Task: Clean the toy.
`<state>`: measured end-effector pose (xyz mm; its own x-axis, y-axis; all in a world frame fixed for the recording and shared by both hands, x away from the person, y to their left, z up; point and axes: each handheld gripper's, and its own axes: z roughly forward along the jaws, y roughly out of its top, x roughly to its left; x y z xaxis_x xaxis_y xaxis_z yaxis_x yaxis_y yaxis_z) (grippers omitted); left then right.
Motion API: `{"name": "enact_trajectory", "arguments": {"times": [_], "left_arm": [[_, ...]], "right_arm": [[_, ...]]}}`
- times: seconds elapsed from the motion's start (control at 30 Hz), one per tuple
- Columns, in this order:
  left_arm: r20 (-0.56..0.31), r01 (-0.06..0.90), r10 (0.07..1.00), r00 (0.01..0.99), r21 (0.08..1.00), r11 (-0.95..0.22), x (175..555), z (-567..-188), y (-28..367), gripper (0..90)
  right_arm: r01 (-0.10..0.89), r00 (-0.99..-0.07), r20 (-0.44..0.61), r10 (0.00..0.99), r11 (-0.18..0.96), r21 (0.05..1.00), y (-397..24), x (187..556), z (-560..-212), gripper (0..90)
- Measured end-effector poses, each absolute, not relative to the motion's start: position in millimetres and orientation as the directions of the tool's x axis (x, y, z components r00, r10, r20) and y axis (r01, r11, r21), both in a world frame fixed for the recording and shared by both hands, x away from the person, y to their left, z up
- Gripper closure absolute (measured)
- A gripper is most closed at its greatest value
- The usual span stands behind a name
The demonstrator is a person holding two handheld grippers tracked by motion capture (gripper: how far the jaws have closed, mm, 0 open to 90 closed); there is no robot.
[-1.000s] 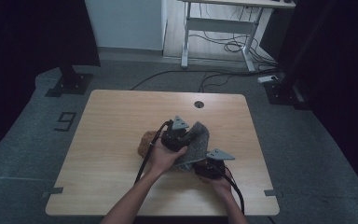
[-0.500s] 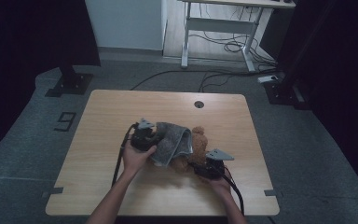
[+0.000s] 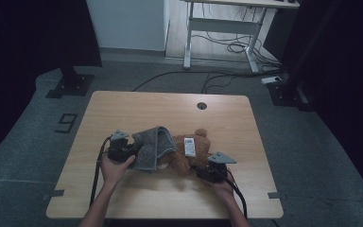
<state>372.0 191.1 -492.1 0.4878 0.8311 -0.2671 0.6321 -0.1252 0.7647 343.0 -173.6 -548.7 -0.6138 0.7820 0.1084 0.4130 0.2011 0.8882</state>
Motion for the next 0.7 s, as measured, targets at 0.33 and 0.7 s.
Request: {"name": "enact_trajectory", "arguments": {"times": [0.33,0.7], "left_arm": [[-0.264,0.649,0.839,0.475,0.75,-0.132,388,-508,176,83.7],[-0.324,0.595,0.804,0.498,0.802,-0.045,405,-480,176,84.0]], "right_arm": [[0.42,-0.591,0.091,0.802,0.209,0.883,-174,357,-548,45.4],[0.413,-0.59,0.076,0.804,0.22,0.884,-182,373,-548,45.5]]}}
